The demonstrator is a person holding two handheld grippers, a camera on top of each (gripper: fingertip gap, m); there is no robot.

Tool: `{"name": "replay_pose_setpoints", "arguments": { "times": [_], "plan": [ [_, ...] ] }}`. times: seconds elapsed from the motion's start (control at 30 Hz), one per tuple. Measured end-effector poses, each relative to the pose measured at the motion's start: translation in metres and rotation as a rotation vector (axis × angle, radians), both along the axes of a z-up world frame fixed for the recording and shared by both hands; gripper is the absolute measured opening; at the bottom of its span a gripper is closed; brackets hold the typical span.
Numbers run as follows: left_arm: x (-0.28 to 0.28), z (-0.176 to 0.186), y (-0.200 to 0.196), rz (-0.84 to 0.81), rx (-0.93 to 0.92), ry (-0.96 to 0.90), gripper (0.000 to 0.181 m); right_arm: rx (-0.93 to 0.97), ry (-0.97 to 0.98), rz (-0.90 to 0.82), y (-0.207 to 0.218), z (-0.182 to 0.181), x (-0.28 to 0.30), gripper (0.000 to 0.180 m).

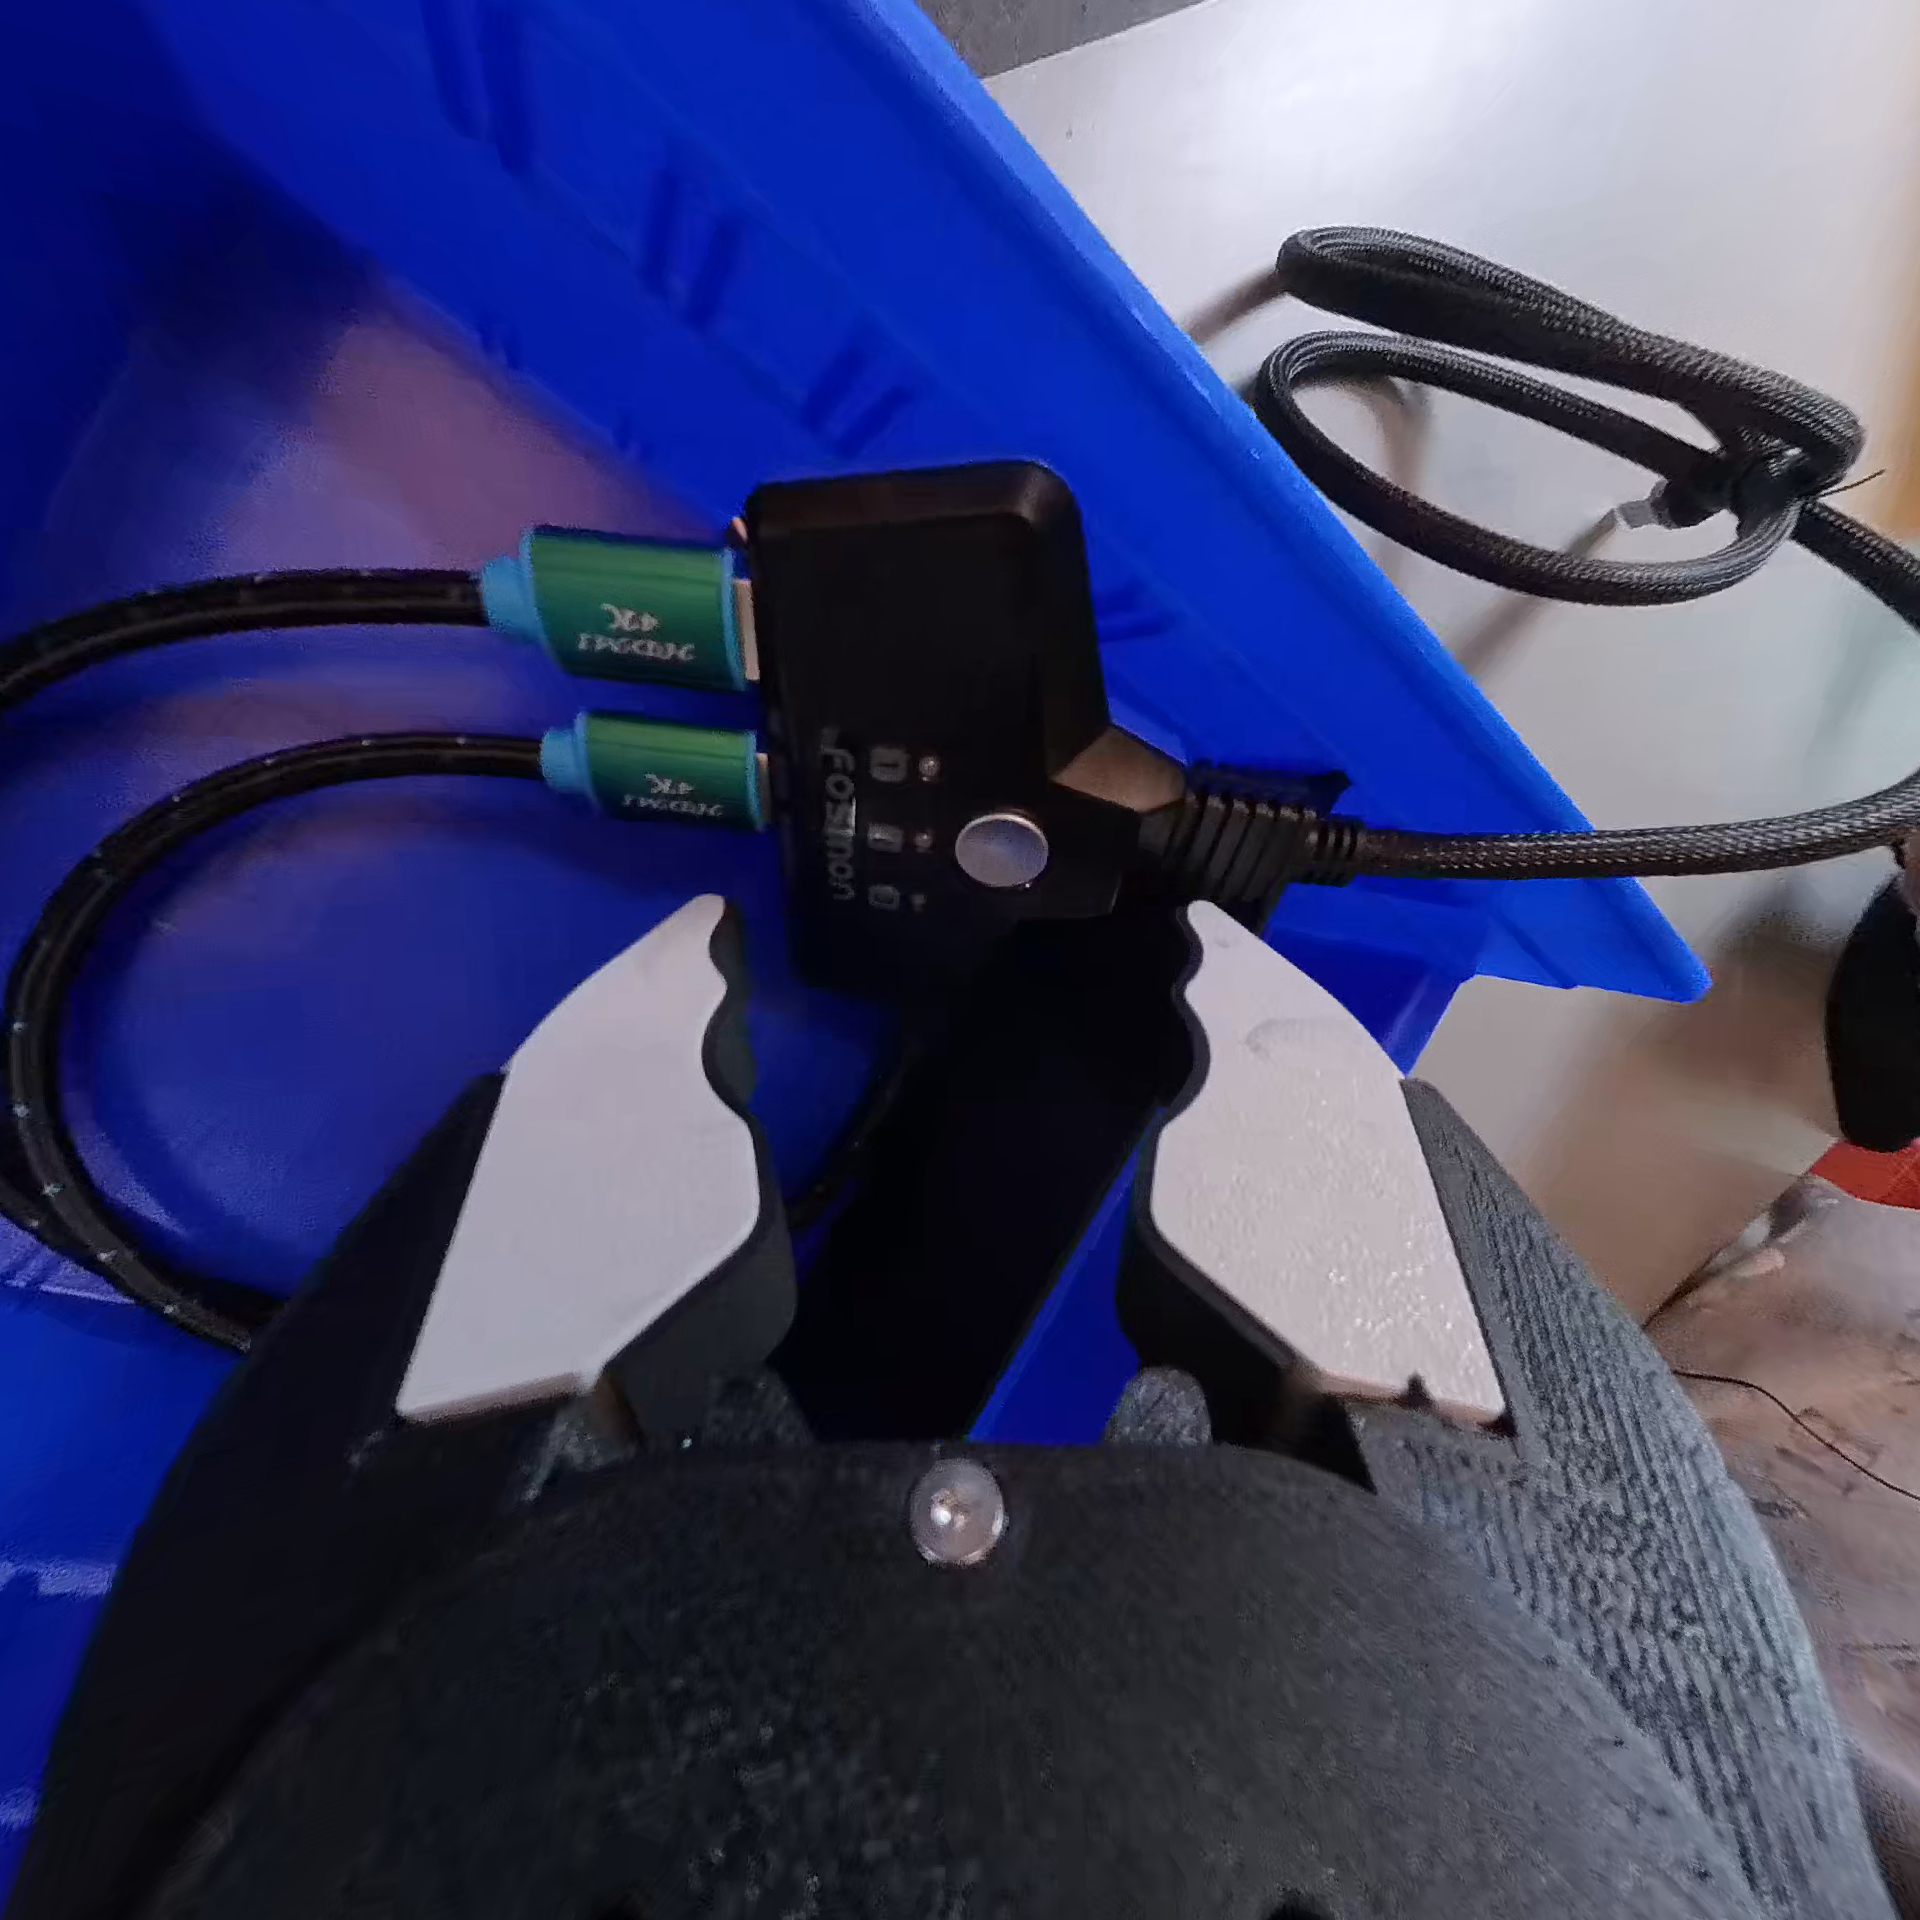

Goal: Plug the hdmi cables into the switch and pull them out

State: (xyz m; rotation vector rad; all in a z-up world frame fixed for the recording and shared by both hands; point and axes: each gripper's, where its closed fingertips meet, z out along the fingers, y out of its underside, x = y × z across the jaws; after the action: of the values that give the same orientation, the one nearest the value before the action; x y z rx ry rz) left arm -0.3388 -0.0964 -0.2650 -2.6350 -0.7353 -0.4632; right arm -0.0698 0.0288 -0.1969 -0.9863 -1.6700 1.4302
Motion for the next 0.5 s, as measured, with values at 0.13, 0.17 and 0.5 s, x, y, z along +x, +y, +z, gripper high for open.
{"name": "replay_pose_setpoints", "arguments": {
  "times": [0.13,0.17,0.5],
  "plan": [
    [0.001,-0.004,0.002,-0.01,0.019,-0.021,0.078,0.016,0.005,0.003,-0.001,-0.001,0.001,0.02],
    [0.002,-0.004,0.003,-0.013,0.035,-0.033,0.075,0.017,0.006,0.003,-0.001,-0.001,0.001,0.02],
    [0.003,-0.005,0.003,-0.033,0.091,-0.029,0.069,0.04,-0.03,0.011,-0.003,-0.015,-0.002,0.019]
  ]
}}
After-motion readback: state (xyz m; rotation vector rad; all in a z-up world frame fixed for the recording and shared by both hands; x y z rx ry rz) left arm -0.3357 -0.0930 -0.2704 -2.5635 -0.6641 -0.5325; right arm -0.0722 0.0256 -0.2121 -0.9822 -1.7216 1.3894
